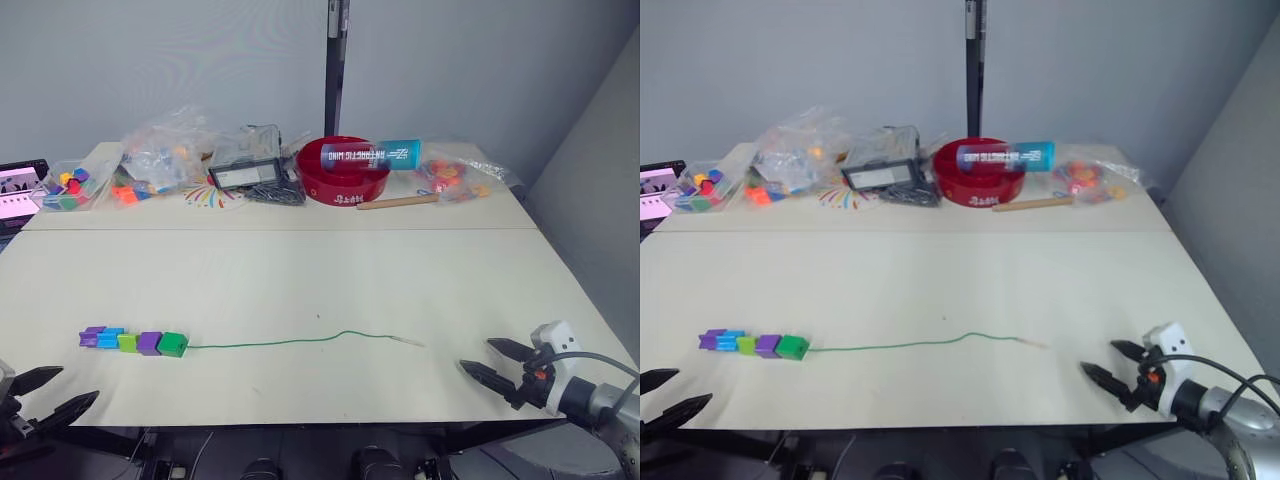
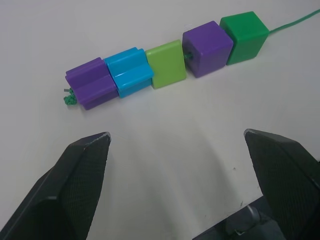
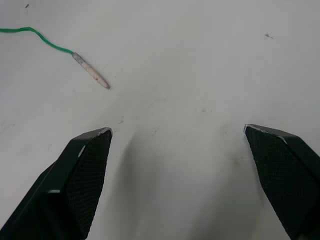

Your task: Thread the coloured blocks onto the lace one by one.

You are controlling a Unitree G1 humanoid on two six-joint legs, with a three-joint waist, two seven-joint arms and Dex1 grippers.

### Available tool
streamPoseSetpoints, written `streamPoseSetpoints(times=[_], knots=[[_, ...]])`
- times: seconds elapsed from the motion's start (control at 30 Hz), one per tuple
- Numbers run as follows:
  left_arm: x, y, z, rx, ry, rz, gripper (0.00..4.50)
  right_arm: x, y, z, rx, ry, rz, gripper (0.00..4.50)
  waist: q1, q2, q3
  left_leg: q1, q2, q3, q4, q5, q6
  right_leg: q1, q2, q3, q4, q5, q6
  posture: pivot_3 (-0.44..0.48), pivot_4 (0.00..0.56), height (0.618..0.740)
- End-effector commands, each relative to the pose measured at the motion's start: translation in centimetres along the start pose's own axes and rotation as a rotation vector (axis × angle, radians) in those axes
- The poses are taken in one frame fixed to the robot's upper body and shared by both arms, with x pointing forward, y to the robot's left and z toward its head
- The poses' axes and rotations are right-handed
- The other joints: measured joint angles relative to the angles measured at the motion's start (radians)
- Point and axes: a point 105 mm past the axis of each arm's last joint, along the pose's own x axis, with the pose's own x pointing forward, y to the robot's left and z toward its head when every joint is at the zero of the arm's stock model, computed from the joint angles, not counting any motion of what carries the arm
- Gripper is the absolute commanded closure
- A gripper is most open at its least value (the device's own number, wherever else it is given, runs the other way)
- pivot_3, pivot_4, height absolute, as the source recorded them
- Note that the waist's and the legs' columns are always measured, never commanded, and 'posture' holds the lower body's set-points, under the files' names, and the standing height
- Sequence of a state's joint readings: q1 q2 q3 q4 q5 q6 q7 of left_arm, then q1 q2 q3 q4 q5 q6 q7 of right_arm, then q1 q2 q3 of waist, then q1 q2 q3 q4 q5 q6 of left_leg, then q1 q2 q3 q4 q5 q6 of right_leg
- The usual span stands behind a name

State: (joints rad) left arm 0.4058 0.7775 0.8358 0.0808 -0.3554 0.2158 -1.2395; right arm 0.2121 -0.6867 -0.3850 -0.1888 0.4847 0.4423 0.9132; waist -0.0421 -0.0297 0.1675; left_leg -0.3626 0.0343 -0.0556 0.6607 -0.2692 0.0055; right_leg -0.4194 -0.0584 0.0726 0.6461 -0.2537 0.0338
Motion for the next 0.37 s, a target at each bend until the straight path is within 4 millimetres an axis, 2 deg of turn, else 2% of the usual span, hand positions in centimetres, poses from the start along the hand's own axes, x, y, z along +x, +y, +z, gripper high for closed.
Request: streamPoseSetpoints(times=[0.03,0.37], knots=[[0.06,-0.13,0.06,0.012,-0.023,0.003,0.00,-0.50,-0.31,0.57,-0.027,-0.032,-0.019,0.03,0.000,0.000,0.000,0.001,0.000,0.000,0.000,0.000,0.000,0.001,0.000,0.000,0.000,0.000,0.001,0.000,0.150,0.731],[0.84,-0.96,0.29,-0.007,-0.038,-0.019,0.00,-0.41,-0.20,0.06,-0.015,-0.040,-0.030,0.03,-0.002,0.000,0.000,0.001,0.000,0.000,0.000,0.000,0.000,0.000,0.000,0.000,0.000,0.001,-0.002,0.000,0.150,0.731]])
